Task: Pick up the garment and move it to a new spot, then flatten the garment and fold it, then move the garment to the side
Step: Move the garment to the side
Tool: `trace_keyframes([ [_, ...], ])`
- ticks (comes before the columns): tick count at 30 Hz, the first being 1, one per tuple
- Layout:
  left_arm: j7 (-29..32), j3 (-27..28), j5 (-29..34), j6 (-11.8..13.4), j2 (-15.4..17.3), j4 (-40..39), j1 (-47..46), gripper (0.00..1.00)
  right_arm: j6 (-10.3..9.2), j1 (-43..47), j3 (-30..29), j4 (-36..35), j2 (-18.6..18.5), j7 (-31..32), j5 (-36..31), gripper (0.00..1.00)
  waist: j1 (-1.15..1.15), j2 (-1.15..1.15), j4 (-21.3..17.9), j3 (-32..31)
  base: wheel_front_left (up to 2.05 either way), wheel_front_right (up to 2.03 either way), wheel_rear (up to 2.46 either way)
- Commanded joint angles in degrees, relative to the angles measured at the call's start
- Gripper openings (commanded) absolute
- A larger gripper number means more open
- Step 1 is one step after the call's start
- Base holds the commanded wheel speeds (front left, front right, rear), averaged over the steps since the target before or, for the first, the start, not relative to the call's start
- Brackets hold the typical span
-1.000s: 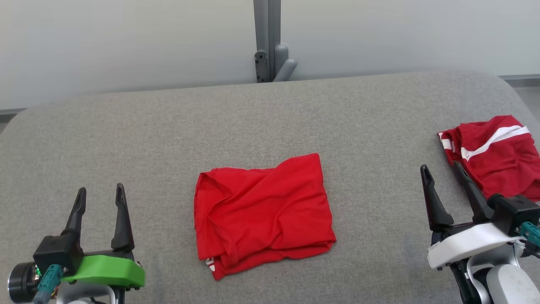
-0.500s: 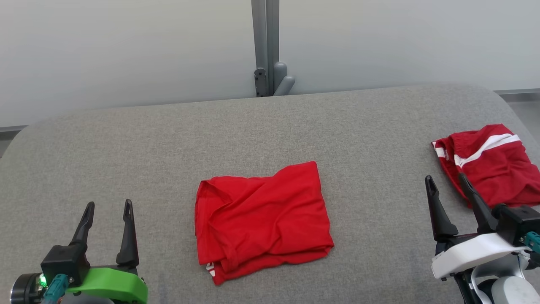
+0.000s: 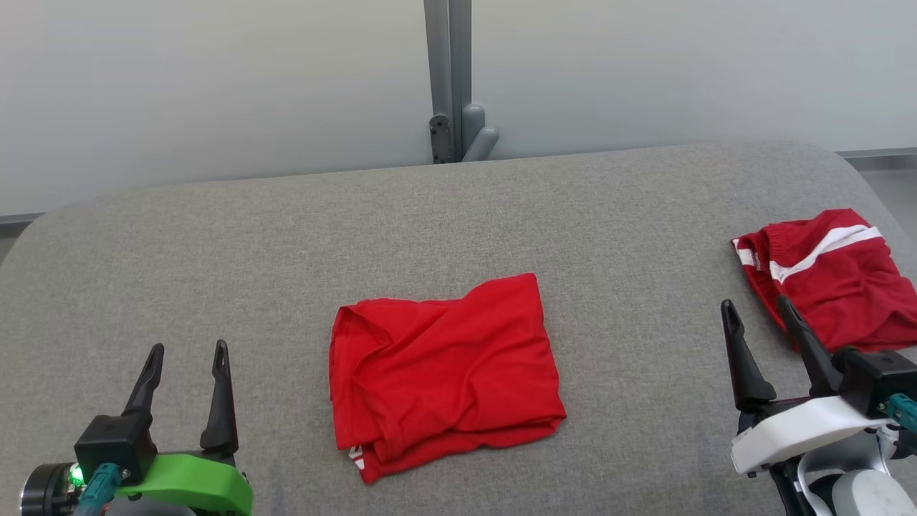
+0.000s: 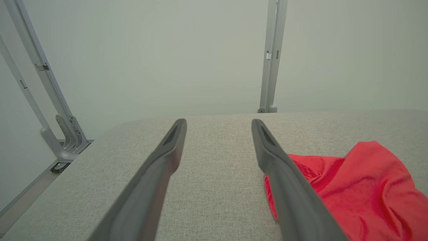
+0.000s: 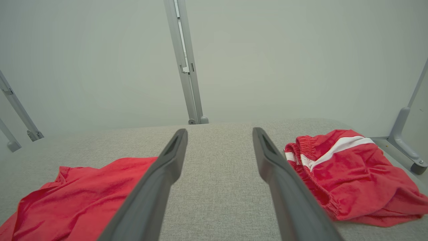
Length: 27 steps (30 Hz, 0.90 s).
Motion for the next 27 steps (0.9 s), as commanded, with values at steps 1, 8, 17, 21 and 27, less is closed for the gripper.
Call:
trace_keyframes([
  [1,-0.13,-0.09,-0.05,0.27,0.44,0.16,-0.43,1.0,-0.01,-0.15,-0.01,0.14,-0.07,0.17,-0.49,1.0,0.0,0.0,0.04,0.0,0.0,0.0,0.0],
  [8,-0.23,-0.41,-0.03,0.59,0.49,0.31,-0.86,1.0,-0.01,-0.23,0.05,0.12,-0.37,0.59,-1.31,1.0,0.0,0.0,0.21,0.1,0.0,0.0,0.0],
  [17,-1.2,-0.69,-0.41,0.44,0.72,1.12,-2.04,1.0,-0.01,-0.27,-0.07,-0.61,-0.67,1.23,-1.72,1.0,0.0,0.0,0.86,1.05,0.0,0.0,0.0],
  [21,-1.61,-0.98,-0.39,0.47,0.69,0.72,-3.12,1.0,-0.01,-0.59,-0.11,-1.08,-1.09,1.6,-1.63,1.0,0.0,0.0,2.06,2.35,0.0,0.0,0.0],
  [27,-3.57,-1.99,-0.85,-0.3,-0.15,1.12,-7.4,1.0,-0.01,-2.74,0.72,0.3,-0.88,2.65,-0.18,1.0,0.0,0.0,7.13,7.01,0.0,0.0,0.0],
])
